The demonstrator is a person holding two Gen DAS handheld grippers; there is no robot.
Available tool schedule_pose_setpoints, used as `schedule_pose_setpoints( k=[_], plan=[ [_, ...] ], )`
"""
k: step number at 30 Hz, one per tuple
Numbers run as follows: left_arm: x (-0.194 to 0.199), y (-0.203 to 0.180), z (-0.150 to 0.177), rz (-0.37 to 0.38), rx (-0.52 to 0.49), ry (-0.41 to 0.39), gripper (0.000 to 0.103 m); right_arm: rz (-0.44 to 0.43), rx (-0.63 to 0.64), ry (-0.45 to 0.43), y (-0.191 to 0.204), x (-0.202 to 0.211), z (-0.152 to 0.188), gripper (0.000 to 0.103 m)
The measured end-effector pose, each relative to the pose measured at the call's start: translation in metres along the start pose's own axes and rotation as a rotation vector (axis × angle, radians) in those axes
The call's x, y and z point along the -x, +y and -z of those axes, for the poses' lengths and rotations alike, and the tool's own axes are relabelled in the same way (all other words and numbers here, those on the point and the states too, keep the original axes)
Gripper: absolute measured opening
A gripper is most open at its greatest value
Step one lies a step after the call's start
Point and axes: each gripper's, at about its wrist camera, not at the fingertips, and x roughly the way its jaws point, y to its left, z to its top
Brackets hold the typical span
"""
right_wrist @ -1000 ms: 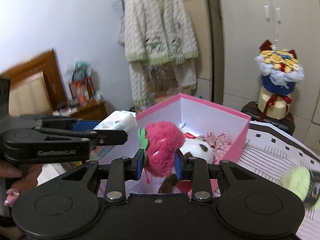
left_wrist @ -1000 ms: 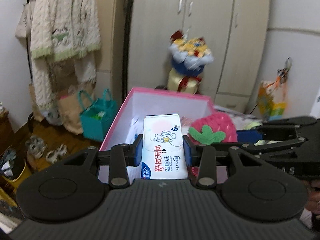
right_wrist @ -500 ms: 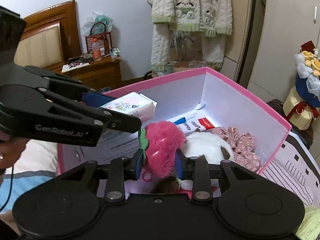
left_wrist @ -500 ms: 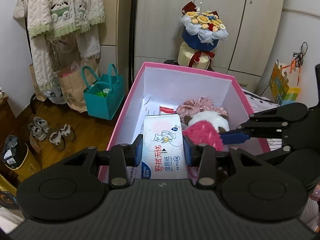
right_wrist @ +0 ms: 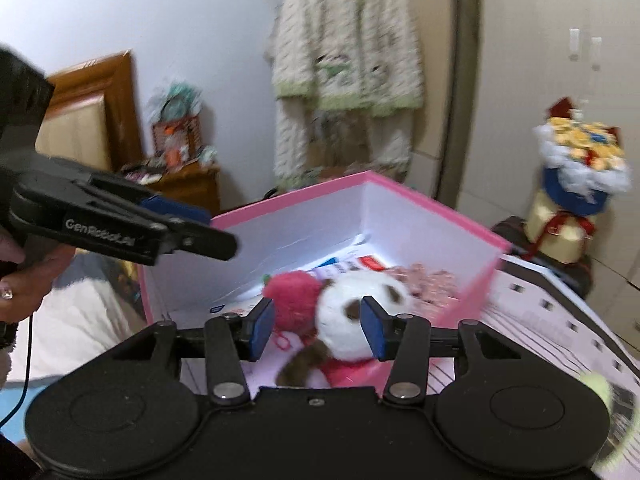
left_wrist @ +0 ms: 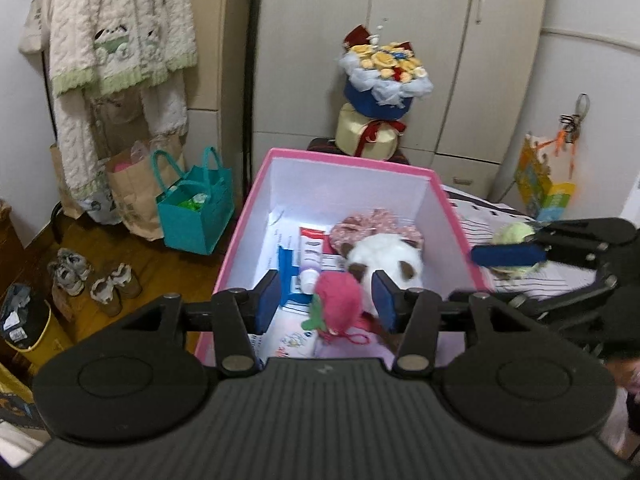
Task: Organize soft objects
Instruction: 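Open both grippers to drop the wipes and strawberry pouch into the box, then reach both grippers to the green yarn ball and close on it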
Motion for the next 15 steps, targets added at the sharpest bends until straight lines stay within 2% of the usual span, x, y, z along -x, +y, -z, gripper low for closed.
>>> schedule_pose_setpoints(
  k=[3, 5, 10, 15],
  plan=[
    [0.011, -0.010, 0.000, 0.051, -0.019, 0.007, 0.051, 0.043, -0.050, -0.020, -0.011, 0.033, 0.007, 0.057],
    [0.017, -0.020, 0.000, 0.095, -0.038, 0.018, 0.052, 0.065, -0.085, -0.019, -0.018, 0.050, 0.013, 0.066],
    [0.029, -0.052, 0.000, 0.201, -0.087, 0.056, 0.055, 0.116, -0.123, -0.019, -0.029, 0.088, 0.032, 0.076],
    [0.030, -0.092, 0.001, 0.251, -0.143, 0.062, 0.063, 0.169, -0.138, -0.021, -0.042, 0.116, 0.054, 0.086]
  ],
)
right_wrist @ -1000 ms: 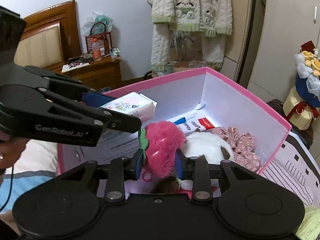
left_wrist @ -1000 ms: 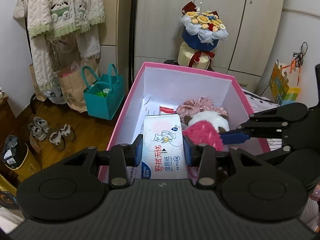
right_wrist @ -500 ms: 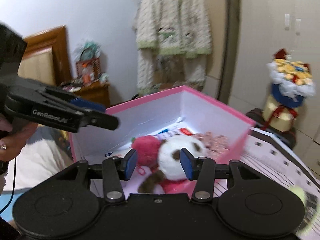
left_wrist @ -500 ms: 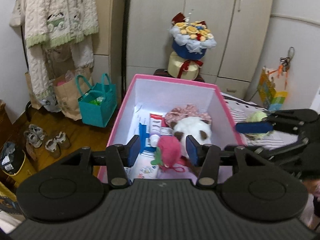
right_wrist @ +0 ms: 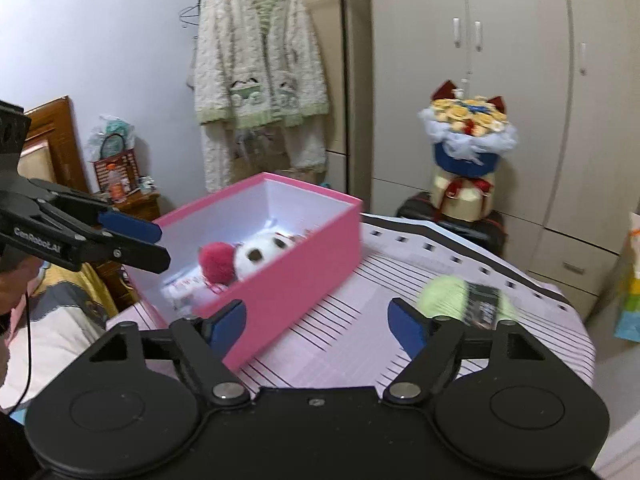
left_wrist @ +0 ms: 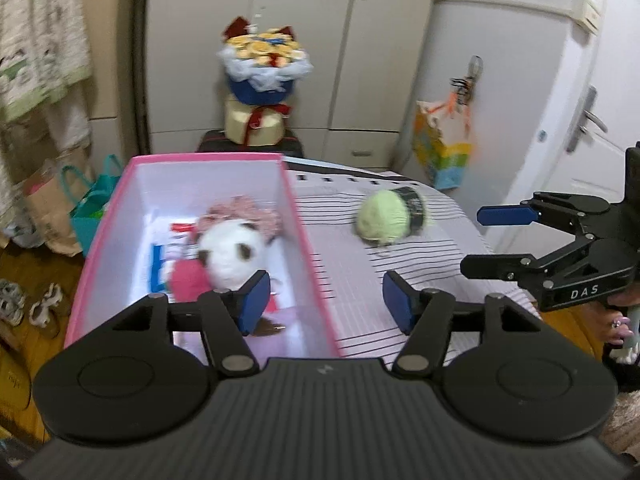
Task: Organize soft objects
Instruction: 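Reach both grippers to the green yarn ball and close on it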
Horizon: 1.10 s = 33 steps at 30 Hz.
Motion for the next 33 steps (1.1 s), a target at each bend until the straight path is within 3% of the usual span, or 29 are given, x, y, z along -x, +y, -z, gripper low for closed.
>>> schedule_pose_setpoints(
  k=[10, 15, 19, 23, 27, 29, 32, 33],
  plan=[
    [-0.048, -0.057, -0.021, 0.095, -0.039, 0.023, 0.070, 0.068, -0.011, -0.023, -0.041, 0.018, 0.029, 0.094],
    [-0.081, -0.076, -0.041, 0.097, 0.049, -0.069, 0.074, 0.093, -0.032, -0.052, -0.059, 0.015, 0.034, 0.094],
    [-0.113, -0.084, -0.046, 0.102, 0.108, -0.081, 0.078, 0.093, -0.009, -0.065, -0.072, 0.003, 0.036, 0.096],
    [-0.151, -0.085, -0.035, 0.074, 0.194, -0.088, 0.081, 0.111, -0.029, -0.078, -0.092, -0.016, 0.043, 0.097],
    [-0.190, -0.079, -0.031, 0.068, 0.245, -0.060, 0.081, 0.074, -0.067, -0.077, -0.118, -0.044, 0.049, 0.098],
    [-0.204, -0.077, -0.031, 0.003, 0.239, -0.087, 0.080, 0.082, -0.070, -0.082, -0.129, -0.060, 0.051, 0.098],
    [-0.223, -0.082, -0.030, -0.118, 0.154, -0.125, 0.079, 0.079, -0.093, -0.084, -0.148, -0.083, 0.053, 0.098],
    [-0.226, -0.080, -0.030, -0.116, 0.165, -0.129, 0.079, 0.066, -0.097, -0.076, -0.153, -0.089, 0.053, 0.098]
  ],
)
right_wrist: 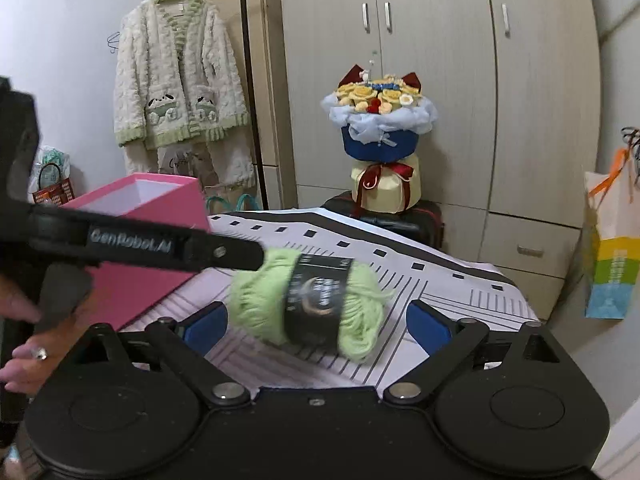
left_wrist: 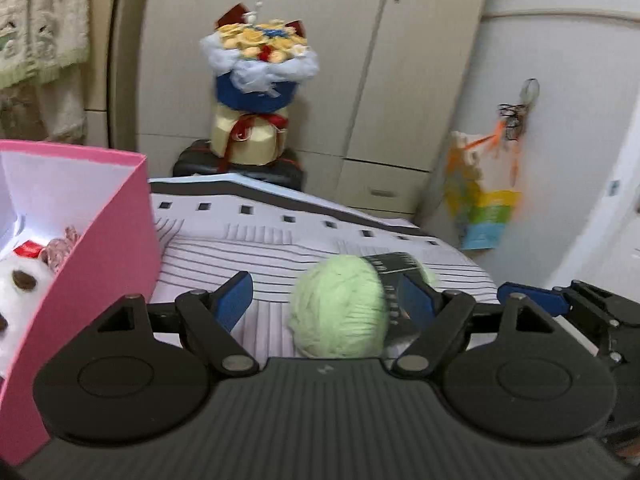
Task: Organize soft objects
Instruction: 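Reach both grippers to the green yarn ball and close on it, then lift the yarn ball with both grippers and carry it over the box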
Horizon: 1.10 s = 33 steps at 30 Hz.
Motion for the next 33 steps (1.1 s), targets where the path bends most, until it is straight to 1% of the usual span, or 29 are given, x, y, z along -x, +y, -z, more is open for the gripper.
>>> schedule_pose_setpoints(
  k=[2, 5, 6, 8, 10, 11, 13, 15, 17, 19, 20, 24, 26, 28, 30, 33],
  plan=[
    [-0.006, 0.002, 0.001, 0.038, 0.025, 0.007, 0.079, -0.034, 0.028, 0.007, -0.005, -0.012, 0.003, 0.098],
    [-0.019, 0.006, 0.001, 0.060, 0.072, 0.030, 0.079, -0.080, 0.075, 0.005, -0.005, -0.026, 0.008, 0.098],
    [-0.023, 0.007, 0.001, 0.062, 0.090, 0.036, 0.077, -0.082, 0.100, 0.012, -0.003, -0.030, 0.008, 0.098],
    [-0.033, 0.010, 0.002, 0.059, 0.115, 0.058, 0.074, -0.051, 0.174, 0.018, 0.004, -0.038, 0.010, 0.098],
    [-0.039, 0.015, 0.002, 0.089, 0.143, 0.075, 0.069, -0.019, 0.222, 0.023, 0.007, -0.044, 0.010, 0.098],
    [-0.040, 0.017, 0.004, 0.095, 0.156, 0.076, 0.065, -0.017, 0.225, 0.029, 0.007, -0.048, 0.009, 0.100],
    [-0.044, 0.020, 0.006, 0.085, 0.167, 0.070, 0.053, -0.028, 0.214, 0.043, 0.004, -0.055, 0.009, 0.102],
    [-0.047, 0.021, 0.009, 0.077, 0.162, 0.080, 0.048, -0.041, 0.202, 0.073, 0.002, -0.065, 0.008, 0.102],
    [-0.050, 0.023, 0.011, 0.079, 0.172, 0.090, 0.046, -0.047, 0.182, 0.103, 0.001, -0.074, 0.009, 0.102],
    [-0.049, 0.023, 0.010, 0.080, 0.173, 0.093, 0.043, -0.075, 0.148, 0.141, 0.000, -0.079, 0.010, 0.101],
    [-0.049, 0.023, 0.010, 0.081, 0.169, 0.097, 0.043, -0.093, 0.126, 0.157, 0.000, -0.080, 0.011, 0.101],
    [-0.047, 0.023, 0.011, 0.098, 0.187, 0.111, 0.041, -0.101, 0.040, 0.157, 0.002, -0.072, 0.012, 0.098],
    [-0.043, 0.024, 0.011, 0.136, 0.208, 0.116, 0.040, -0.097, 0.000, 0.164, 0.005, -0.066, 0.010, 0.098],
    [-0.037, 0.023, 0.011, 0.177, 0.226, 0.121, 0.040, -0.068, -0.015, 0.161, 0.012, -0.057, 0.009, 0.098],
    [-0.029, 0.020, 0.012, 0.201, 0.217, 0.118, 0.040, -0.048, -0.036, 0.156, 0.019, -0.047, 0.009, 0.098],
    [-0.014, 0.016, 0.014, 0.226, 0.195, 0.120, 0.047, -0.062, -0.102, 0.161, 0.027, -0.034, 0.012, 0.099]
  ],
)
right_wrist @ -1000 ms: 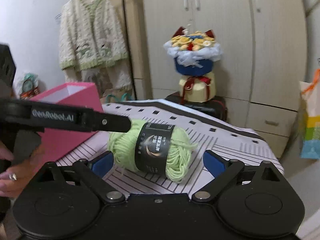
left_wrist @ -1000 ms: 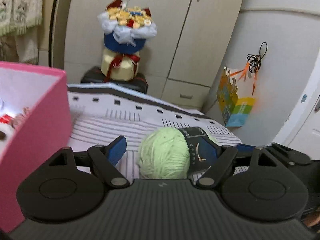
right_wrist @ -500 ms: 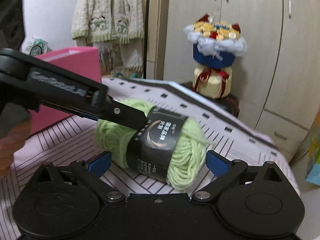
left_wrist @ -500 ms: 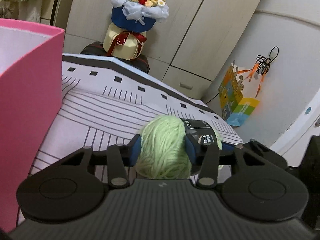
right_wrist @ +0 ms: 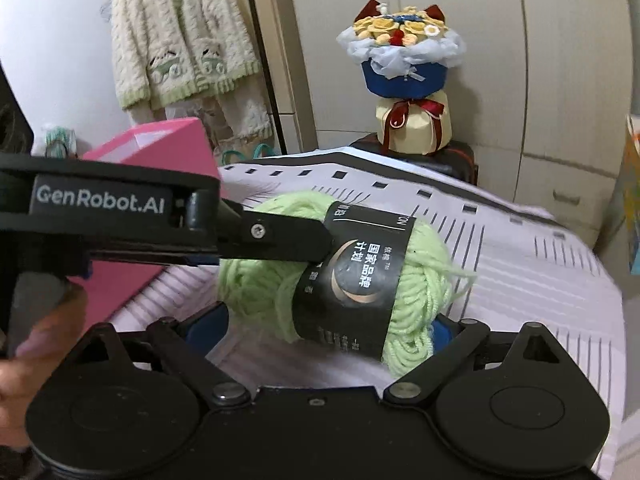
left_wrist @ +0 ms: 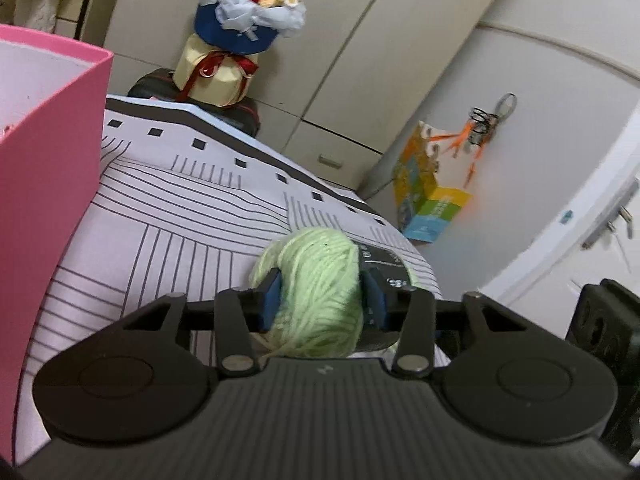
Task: Organize soft objects
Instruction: 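Lift the yarn ball with both grippers and carry it over the box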
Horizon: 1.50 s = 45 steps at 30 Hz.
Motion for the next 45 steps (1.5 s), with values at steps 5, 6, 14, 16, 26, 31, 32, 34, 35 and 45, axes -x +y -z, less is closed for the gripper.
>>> schedule_pose_setpoints(
  k=[5, 6, 14, 16, 26, 31, 32, 34, 35, 45],
  plan=[
    [0.020, -0.012, 0.014, 0.013, -0.080, 0.083, 0.055, 0.040, -0.059, 0.041, 0.026, 0.020, 0.017, 0.100],
    [0.024, -0.015, 0.017, 0.004, -0.109, 0.110, 0.056, 0.048, -0.064, 0.051, 0.031, 0.023, 0.022, 0.100],
    [0.070, -0.023, 0.047, 0.040, -0.191, 0.197, 0.058, 0.088, -0.070, 0.031, 0.072, 0.058, 0.053, 0.102],
    [0.087, -0.023, 0.052, 0.063, -0.200, 0.205, 0.058, 0.083, -0.068, 0.021, 0.081, 0.069, 0.056, 0.102],
    [0.178, -0.005, 0.053, 0.153, -0.220, 0.234, 0.059, 0.004, 0.114, 0.024, 0.161, 0.127, 0.050, 0.102],
    [0.233, 0.001, 0.044, 0.154, -0.269, 0.167, 0.060, -0.032, 0.205, 0.007, 0.202, 0.144, 0.037, 0.102],
    [0.243, 0.003, 0.041, 0.152, -0.274, 0.158, 0.060, -0.035, 0.220, -0.001, 0.210, 0.146, 0.034, 0.102],
    [0.258, 0.006, 0.037, 0.144, -0.282, 0.140, 0.060, -0.036, 0.246, -0.014, 0.224, 0.148, 0.028, 0.102],
    [0.265, 0.007, 0.033, 0.139, -0.284, 0.133, 0.060, -0.036, 0.254, -0.022, 0.230, 0.148, 0.025, 0.102],
    [0.304, 0.038, -0.010, 0.116, -0.301, 0.014, 0.060, -0.081, 0.306, -0.106, 0.258, 0.122, -0.008, 0.100]
  ],
)
